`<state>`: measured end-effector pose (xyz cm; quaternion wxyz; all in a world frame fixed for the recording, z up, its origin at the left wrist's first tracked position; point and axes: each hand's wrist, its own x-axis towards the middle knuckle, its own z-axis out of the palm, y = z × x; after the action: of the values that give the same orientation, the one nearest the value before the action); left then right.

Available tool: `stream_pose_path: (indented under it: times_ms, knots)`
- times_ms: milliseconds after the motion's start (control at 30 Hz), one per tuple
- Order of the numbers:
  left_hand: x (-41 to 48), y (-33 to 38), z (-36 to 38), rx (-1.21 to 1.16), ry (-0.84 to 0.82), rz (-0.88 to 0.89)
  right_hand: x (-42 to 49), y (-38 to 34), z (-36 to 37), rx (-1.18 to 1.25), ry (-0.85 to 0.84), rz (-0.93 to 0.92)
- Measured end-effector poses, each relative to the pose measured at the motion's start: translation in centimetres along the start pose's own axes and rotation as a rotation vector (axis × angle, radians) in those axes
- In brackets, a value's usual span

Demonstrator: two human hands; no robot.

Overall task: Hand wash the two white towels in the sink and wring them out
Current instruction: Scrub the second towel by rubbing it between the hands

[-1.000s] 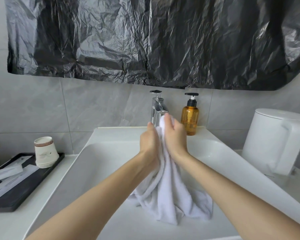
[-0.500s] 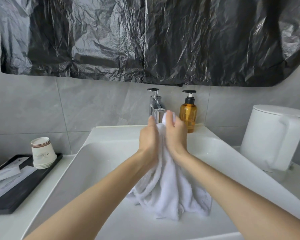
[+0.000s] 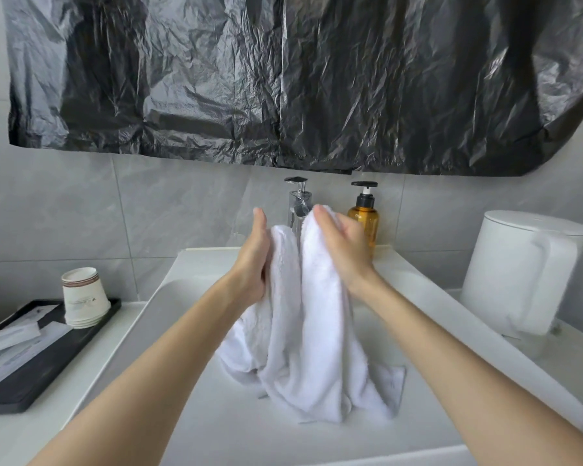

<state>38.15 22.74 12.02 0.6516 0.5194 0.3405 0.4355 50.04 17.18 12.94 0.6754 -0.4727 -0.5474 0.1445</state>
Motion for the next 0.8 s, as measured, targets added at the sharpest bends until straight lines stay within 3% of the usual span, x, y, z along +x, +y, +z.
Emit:
stream_pose_path:
  times_ms: [100,200,267,367,433,500,567,667,800]
  knots:
    - [0.7,1.5,-1.8,-0.013,0.044,0.049,1.2,0.0,-3.3,-0.052,0.148,-0.017]
    - [0.8,1.9,-3.5,-0.019,0.033,0.04,2.5,1.3,-6.6,-0.172,0.293,0.153]
    - [0.9,1.7,-4.0,-0.025,0.003,0.029,3.2,2.7,-8.0,-0.321,0.26,0.31]
    - [0.8,0.9,-3.8,0.039,-0.061,0.0,2.9,4.3,-8.8,-0.686,0.054,0.398]
    - [0.9,0.3,-3.5,0.058,-0.099,-0.019,2.5,4.4,-8.7,-0.875,-0.009,0.319]
    - [0.7,0.0,-2.9,0.045,-0.119,-0.045,2.5,4.1,-8.2,-0.955,0.057,0.159]
    - [0.7,-0.3,-2.5,0.028,-0.142,-0.052,2.9,3.0,-7.0,-0.758,0.115,-0.023]
    - [0.8,-0.6,-2.0,0.027,-0.178,-0.041,4.7,0.3,-4.5,-0.497,0.005,-0.205]
    - [1.0,-0.9,-1.4,-0.005,-0.205,-0.014,7.6,-1.5,-1.7,-0.564,-0.217,-0.309]
